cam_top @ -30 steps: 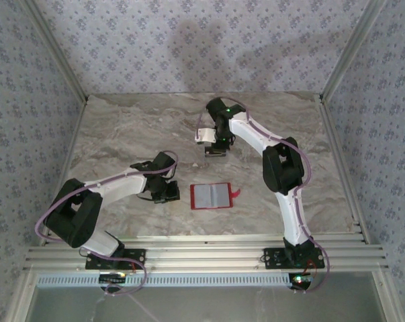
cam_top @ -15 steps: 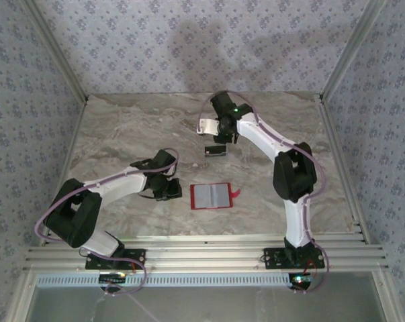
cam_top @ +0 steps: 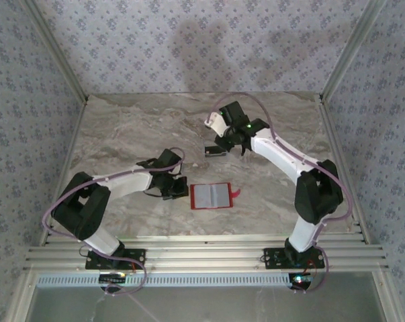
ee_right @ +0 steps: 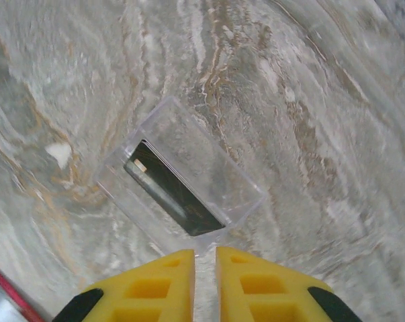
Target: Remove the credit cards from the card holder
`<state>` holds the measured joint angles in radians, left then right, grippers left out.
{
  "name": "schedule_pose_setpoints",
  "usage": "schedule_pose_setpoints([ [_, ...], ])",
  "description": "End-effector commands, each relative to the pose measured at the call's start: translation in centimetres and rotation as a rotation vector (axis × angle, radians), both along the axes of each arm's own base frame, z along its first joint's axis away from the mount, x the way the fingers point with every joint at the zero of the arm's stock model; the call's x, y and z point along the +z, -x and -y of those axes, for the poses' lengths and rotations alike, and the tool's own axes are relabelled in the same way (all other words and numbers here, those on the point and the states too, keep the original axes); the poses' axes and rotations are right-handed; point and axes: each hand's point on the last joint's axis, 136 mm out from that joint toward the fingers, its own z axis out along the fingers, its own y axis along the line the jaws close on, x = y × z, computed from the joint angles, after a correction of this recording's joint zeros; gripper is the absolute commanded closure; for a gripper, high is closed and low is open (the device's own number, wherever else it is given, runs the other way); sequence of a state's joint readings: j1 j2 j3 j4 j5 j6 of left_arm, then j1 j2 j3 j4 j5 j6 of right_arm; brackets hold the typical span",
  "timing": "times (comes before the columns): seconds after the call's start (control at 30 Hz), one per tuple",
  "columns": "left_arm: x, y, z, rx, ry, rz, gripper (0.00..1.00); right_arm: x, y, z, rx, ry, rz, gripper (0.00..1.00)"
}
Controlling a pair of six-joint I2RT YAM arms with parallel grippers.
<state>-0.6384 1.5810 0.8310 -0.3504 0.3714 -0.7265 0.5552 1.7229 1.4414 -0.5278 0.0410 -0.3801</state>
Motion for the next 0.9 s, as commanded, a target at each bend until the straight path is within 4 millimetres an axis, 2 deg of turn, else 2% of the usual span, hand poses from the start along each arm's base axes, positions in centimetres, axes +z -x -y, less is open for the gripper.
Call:
schedule_pose_setpoints([
  [0.0,1.3,-0.9,2.0,-0.017,0.072,0.020,0.94,1.5,1.3,-0.2,-0.207,-0.239,-0.063,0.84],
  [0.3,0.4,-0.8,2.7,-0.034,0.064,-0.009,0.95,0.8,6.0,-1.5,-0.335,-0.509,-0.290,0.85],
  [0.33,0.3,-0.8,2.7,-0.034,0.055,-0.012,0.95,-0.7,7.0,-1.3,-0.357,-0.509,-0.345,0.85],
  [0.57,-0.5,-0.7,2.2,-0.036,0.017,-0.018,0.97,-3.6,10.1,-3.1,-0.454,-0.642,-0.587,0.85],
  [0.87,-1.5,-0.1,1.9,-0.044,-0.008,-0.040,0.97,-7.3,13.0,-4.2,-0.529,-0.652,-0.758,0.85],
])
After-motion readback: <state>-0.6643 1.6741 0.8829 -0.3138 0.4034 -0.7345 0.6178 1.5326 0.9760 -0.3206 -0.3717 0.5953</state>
